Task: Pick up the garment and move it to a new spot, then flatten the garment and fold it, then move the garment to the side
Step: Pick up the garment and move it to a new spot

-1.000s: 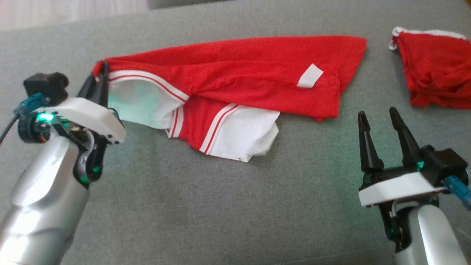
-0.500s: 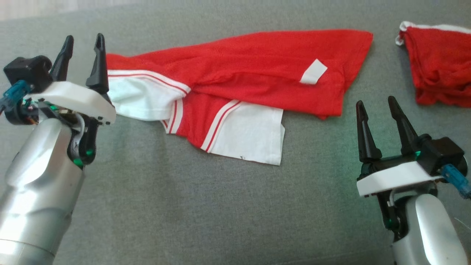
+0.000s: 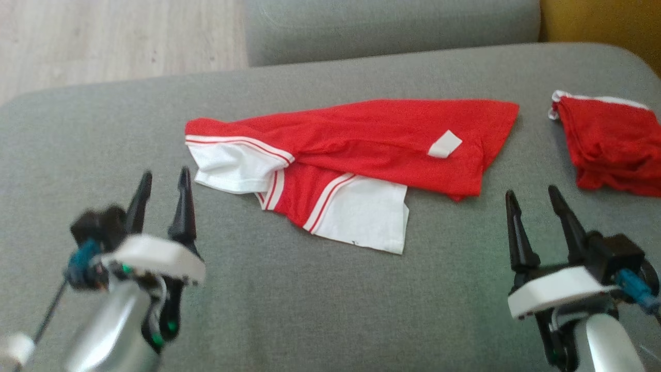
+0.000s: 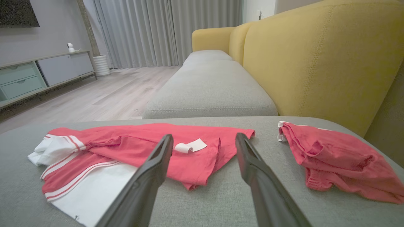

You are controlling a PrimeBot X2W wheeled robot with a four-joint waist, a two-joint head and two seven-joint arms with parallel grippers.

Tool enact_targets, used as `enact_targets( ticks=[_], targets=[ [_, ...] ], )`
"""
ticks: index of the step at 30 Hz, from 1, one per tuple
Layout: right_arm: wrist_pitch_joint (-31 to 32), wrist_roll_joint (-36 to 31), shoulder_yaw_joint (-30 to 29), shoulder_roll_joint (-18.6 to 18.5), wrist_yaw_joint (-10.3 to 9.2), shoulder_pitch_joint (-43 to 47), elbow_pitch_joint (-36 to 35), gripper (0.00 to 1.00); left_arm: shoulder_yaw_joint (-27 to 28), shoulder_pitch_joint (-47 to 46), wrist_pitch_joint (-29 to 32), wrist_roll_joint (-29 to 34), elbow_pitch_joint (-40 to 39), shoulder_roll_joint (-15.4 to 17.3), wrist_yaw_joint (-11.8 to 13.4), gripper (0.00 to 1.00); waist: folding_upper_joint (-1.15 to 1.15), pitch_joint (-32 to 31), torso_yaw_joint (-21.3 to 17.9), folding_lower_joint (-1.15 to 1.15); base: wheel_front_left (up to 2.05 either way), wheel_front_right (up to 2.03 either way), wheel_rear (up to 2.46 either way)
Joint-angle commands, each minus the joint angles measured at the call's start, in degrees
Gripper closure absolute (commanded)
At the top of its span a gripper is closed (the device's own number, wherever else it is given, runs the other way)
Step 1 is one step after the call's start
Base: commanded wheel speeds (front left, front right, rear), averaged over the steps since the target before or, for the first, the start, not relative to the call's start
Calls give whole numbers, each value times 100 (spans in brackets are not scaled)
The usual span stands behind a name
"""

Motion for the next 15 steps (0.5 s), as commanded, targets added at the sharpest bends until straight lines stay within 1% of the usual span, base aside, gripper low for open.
enact_targets(
  ticks=[1, 8, 13, 15],
  targets=[
    [-5, -35, 124, -15, -4, -43, -207, 0, 301, 46, -124, -86, -396, 118, 153, 0, 0, -162, 95, 1, 0, 0, 0],
    [36, 44, 62, -15, -4, 377, -262, 0, 210, 1227, -253, 65, -1319, 141, 745, 0, 0, -354, 175, 1, 0, 0, 0],
    [13, 175, 73, -15, -4, 579, -266, 0, 127, 1847, -297, 168, -1778, 172, 1036, 0, 0, -441, 209, 1, 0, 0, 0],
    [5, 201, 81, -15, -4, 605, -263, 0, 113, 1939, -301, 167, -1846, 164, 1073, 0, 0, -452, 216, 1, 0, 0, 0]
  ],
)
